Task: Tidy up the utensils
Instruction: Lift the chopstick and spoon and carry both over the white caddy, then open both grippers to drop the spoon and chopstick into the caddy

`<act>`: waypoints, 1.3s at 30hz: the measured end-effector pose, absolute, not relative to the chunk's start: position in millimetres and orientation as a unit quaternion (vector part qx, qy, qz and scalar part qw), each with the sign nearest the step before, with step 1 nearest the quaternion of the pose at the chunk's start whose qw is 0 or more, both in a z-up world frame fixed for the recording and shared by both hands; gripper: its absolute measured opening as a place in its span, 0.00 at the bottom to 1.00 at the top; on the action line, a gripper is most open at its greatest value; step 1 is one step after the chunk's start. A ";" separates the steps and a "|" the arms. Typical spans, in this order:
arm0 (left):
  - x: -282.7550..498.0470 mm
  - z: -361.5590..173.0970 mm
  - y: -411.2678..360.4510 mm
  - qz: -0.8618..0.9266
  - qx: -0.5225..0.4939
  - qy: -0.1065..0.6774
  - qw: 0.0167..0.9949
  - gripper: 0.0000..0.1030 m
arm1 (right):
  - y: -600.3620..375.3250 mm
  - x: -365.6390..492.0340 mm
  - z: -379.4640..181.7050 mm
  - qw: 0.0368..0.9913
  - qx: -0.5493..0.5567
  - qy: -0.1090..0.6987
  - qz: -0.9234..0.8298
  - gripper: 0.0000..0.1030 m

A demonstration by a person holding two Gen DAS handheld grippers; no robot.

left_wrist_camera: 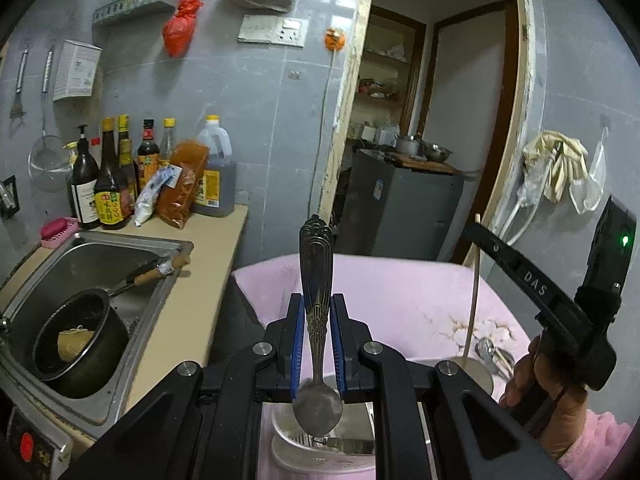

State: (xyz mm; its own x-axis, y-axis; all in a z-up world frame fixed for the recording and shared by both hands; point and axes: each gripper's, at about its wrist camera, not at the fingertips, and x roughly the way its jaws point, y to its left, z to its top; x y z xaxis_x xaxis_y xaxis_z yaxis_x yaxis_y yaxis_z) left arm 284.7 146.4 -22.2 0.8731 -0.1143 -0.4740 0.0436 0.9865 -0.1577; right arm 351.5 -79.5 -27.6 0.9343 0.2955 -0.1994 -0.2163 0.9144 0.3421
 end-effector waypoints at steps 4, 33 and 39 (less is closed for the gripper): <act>283.3 -28.3 143.6 -0.047 -0.070 0.257 0.963 0.12 | -79.2 346.4 -32.5 0.971 0.154 0.131 0.130 0.05; 263.7 -42.1 131.5 -0.055 -0.106 0.310 0.943 0.21 | -100.1 314.9 -44.0 0.958 0.148 0.185 0.162 0.29; 257.0 -37.7 123.3 -0.050 -0.114 0.300 0.946 0.32 | -117.0 302.5 -35.9 0.959 0.142 0.185 0.160 0.47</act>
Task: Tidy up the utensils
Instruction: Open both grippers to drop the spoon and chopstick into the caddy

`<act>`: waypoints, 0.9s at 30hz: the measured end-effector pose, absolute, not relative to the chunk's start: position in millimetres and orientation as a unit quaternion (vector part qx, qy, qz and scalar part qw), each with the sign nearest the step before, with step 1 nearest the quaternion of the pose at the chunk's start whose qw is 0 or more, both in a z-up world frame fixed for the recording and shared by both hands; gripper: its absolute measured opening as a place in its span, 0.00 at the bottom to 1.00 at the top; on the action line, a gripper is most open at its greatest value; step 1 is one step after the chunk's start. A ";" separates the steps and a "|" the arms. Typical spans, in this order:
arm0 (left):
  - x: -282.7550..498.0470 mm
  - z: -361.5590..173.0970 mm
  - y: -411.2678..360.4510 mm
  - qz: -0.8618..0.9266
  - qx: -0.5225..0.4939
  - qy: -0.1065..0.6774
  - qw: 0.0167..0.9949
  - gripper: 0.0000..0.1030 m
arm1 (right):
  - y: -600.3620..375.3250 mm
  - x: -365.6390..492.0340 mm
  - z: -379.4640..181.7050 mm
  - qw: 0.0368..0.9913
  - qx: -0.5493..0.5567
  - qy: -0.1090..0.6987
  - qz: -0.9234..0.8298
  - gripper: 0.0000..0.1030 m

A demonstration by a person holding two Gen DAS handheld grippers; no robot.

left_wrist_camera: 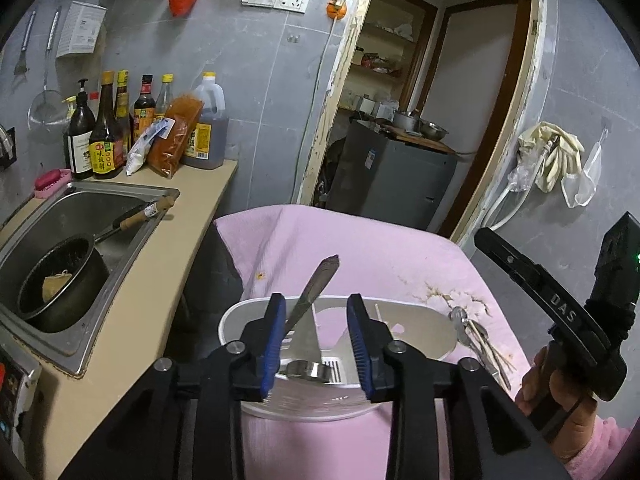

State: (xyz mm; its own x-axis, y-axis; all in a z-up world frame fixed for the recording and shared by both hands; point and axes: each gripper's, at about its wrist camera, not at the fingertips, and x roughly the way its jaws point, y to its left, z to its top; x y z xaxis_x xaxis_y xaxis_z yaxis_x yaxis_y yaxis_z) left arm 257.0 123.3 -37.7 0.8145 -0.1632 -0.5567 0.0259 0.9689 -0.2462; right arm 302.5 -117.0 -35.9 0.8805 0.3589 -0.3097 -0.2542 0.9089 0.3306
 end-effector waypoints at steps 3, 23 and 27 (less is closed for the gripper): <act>253.4 -32.8 116.7 -0.048 -0.114 0.290 0.949 0.40 | -130.9 294.8 -29.7 0.962 0.138 0.180 0.152 0.60; 247.4 1.2 0.1 -0.049 -0.084 0.189 0.977 0.92 | -257.2 250.4 9.8 0.985 0.072 0.145 0.055 0.98; 249.6 -1.2 -25.9 -0.048 -0.076 0.184 0.979 0.94 | -282.1 248.0 7.2 0.985 0.065 0.151 0.042 0.98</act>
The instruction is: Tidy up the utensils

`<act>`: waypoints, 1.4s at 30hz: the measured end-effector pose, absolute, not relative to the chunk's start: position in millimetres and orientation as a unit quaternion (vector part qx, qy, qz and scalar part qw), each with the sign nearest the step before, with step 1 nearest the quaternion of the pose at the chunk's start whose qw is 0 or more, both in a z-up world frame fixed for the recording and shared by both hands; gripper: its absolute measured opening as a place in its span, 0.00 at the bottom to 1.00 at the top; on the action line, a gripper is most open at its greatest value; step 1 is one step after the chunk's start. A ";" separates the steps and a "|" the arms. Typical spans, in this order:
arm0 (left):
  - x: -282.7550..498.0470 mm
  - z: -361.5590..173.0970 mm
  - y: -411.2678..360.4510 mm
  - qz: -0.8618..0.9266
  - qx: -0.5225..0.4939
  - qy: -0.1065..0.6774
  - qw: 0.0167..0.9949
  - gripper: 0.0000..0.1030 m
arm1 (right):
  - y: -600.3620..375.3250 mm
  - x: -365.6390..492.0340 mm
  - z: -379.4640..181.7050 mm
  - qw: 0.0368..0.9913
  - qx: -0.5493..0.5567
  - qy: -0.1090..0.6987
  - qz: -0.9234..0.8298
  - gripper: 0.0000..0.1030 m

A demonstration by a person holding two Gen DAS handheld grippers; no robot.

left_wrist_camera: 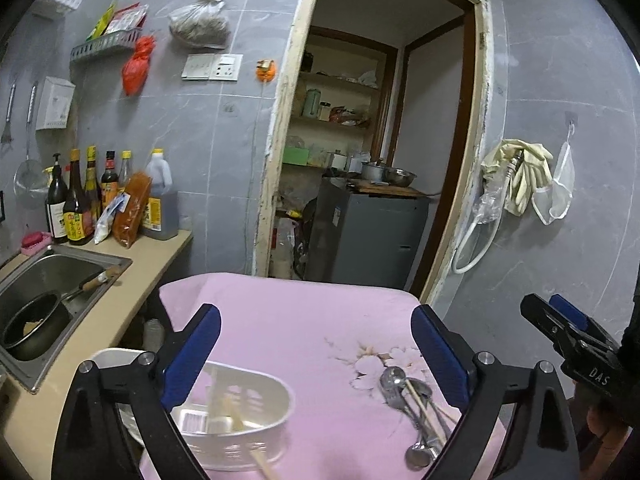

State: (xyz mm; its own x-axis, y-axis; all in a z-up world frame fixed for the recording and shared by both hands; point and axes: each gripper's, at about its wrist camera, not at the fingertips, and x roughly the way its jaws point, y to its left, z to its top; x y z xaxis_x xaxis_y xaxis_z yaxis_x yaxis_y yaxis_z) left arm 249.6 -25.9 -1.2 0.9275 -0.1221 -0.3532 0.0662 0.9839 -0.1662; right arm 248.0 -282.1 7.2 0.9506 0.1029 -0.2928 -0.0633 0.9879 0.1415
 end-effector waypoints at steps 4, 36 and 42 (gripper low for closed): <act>253.5 -7.8 -50.6 -0.050 -0.066 0.189 0.979 0.94 | -305.3 248.7 1.1 0.984 0.063 0.160 0.036 0.98; 346.0 -118.5 -128.9 -0.072 -0.076 0.333 0.937 0.88 | -355.0 349.5 -163.8 0.910 0.126 0.380 0.108 0.71; 368.4 -141.6 -128.1 -0.091 -0.101 0.374 0.917 0.67 | -335.6 367.5 -182.7 0.891 0.119 0.413 0.146 0.54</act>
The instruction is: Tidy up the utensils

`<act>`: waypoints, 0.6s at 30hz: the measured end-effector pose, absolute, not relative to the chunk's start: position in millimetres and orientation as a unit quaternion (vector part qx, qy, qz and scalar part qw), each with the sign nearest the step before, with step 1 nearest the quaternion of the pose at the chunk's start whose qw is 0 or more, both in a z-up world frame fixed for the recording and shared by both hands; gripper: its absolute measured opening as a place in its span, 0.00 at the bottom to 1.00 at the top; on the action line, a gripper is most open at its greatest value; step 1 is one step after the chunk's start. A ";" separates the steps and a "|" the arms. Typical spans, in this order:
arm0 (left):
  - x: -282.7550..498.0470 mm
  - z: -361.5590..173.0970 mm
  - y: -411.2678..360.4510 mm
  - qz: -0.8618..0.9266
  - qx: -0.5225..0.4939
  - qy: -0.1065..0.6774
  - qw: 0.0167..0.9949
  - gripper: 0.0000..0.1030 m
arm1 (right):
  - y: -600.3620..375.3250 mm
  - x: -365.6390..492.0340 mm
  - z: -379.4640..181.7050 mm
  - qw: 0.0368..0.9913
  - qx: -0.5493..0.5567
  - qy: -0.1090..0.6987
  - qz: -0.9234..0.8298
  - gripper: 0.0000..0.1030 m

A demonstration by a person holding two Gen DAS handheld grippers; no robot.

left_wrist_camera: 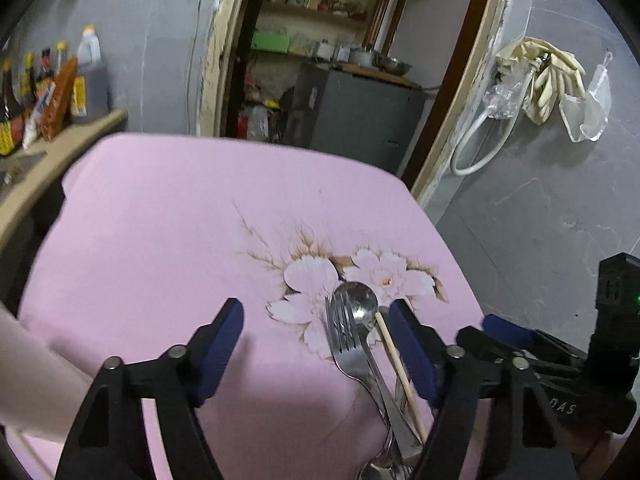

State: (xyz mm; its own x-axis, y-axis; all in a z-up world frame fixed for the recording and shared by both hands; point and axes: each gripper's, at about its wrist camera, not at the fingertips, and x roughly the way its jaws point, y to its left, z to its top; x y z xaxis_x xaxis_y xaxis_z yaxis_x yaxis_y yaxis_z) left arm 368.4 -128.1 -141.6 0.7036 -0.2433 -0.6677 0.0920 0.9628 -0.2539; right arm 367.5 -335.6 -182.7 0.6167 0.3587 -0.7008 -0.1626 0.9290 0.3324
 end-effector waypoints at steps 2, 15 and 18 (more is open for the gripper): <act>376.4 -149.9 -128.4 -0.102 -0.112 0.390 0.908 0.59 | -330.0 373.2 -186.8 0.885 0.117 0.423 0.156 0.51; 410.4 -181.8 -135.0 -0.144 -0.147 0.448 0.870 0.31 | -300.3 397.5 -200.6 0.863 0.065 0.469 0.176 0.49; 413.8 -185.1 -135.5 -0.149 -0.152 0.455 0.864 0.27 | -290.5 398.8 -198.6 0.863 0.033 0.472 0.178 0.49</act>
State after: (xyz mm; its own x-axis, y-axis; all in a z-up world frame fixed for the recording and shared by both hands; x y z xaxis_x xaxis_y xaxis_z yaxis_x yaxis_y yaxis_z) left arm 413.8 -135.5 -185.1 0.5406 -0.3967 -0.7419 0.1188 0.9090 -0.3994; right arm 398.8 -290.5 -198.6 0.4911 0.3384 -0.8027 -0.2762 0.9344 0.2250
